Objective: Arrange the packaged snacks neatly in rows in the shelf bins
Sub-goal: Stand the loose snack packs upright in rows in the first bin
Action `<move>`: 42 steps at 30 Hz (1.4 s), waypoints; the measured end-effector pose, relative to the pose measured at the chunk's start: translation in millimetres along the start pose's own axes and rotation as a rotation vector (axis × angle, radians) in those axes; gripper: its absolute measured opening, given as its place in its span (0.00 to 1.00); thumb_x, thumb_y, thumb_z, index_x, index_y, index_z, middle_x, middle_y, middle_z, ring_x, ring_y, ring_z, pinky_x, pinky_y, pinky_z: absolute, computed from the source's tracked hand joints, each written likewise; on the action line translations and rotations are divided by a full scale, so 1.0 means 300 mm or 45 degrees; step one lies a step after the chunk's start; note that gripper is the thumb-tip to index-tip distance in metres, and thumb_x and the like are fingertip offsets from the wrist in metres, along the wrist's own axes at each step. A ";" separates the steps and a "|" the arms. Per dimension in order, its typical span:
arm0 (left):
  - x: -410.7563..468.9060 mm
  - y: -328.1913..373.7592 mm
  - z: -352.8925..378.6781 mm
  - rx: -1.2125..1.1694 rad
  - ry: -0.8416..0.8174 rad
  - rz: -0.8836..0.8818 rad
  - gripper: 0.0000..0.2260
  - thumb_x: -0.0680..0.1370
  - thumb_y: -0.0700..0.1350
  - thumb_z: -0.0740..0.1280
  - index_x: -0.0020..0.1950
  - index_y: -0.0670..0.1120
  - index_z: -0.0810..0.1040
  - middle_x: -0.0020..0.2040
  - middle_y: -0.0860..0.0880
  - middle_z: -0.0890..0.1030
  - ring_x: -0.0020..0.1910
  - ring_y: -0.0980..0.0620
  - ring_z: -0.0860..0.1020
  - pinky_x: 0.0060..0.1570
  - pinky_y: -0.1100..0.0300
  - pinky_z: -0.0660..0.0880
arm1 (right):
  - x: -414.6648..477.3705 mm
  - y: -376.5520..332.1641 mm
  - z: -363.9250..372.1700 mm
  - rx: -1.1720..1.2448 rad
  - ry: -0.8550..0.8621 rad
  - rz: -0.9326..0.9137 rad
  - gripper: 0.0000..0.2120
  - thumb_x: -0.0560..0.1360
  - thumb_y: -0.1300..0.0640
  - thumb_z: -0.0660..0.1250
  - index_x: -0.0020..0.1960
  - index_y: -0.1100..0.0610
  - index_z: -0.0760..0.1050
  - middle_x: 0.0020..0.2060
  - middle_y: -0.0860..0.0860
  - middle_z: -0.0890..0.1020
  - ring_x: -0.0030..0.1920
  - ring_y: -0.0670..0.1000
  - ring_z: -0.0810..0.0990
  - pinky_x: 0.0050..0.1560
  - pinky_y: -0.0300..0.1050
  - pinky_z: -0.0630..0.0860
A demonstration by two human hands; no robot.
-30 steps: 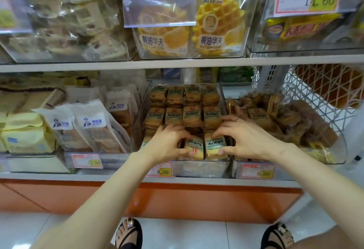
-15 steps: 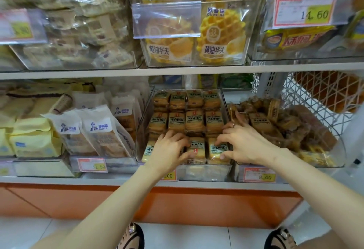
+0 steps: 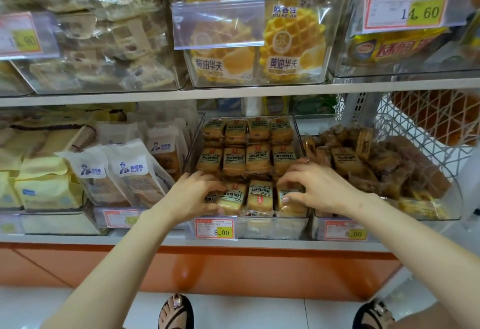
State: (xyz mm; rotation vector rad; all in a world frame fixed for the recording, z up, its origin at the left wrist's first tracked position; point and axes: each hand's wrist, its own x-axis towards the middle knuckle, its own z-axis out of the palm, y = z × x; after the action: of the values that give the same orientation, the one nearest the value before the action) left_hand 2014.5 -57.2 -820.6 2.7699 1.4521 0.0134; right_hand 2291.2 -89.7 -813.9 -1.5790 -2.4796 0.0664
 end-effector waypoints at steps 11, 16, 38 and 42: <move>0.006 -0.018 -0.010 -0.249 -0.022 -0.009 0.15 0.72 0.56 0.69 0.54 0.49 0.80 0.64 0.54 0.74 0.65 0.53 0.68 0.63 0.54 0.67 | -0.009 0.059 -0.072 0.434 0.332 0.201 0.11 0.74 0.57 0.68 0.56 0.52 0.80 0.55 0.47 0.80 0.55 0.39 0.71 0.55 0.33 0.64; -0.019 -0.032 -0.073 -0.619 0.289 -0.133 0.06 0.74 0.43 0.69 0.51 0.45 0.79 0.48 0.52 0.79 0.49 0.55 0.78 0.50 0.62 0.76 | 0.006 0.029 -0.067 0.359 0.228 0.160 0.13 0.74 0.53 0.69 0.58 0.50 0.78 0.56 0.48 0.80 0.59 0.46 0.75 0.58 0.40 0.69; 0.049 0.128 -0.013 -0.808 0.354 -0.009 0.13 0.75 0.43 0.68 0.58 0.45 0.73 0.52 0.53 0.79 0.49 0.55 0.79 0.52 0.53 0.76 | 0.099 -0.113 0.038 -0.118 -0.173 0.051 0.27 0.63 0.39 0.71 0.54 0.51 0.67 0.50 0.50 0.77 0.53 0.56 0.74 0.59 0.51 0.68; 0.066 0.159 0.012 -0.746 0.392 -0.102 0.15 0.75 0.48 0.68 0.59 0.44 0.73 0.53 0.50 0.79 0.50 0.53 0.78 0.52 0.53 0.75 | 0.092 -0.113 0.024 -0.142 -0.025 0.016 0.27 0.62 0.37 0.71 0.53 0.51 0.67 0.51 0.50 0.75 0.55 0.54 0.69 0.55 0.50 0.64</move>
State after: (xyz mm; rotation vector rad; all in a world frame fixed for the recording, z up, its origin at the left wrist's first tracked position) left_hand 2065.0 -68.2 -823.5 2.2912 1.3298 0.7613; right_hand 2248.1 -78.7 -812.1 -1.6445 -2.5289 -0.0557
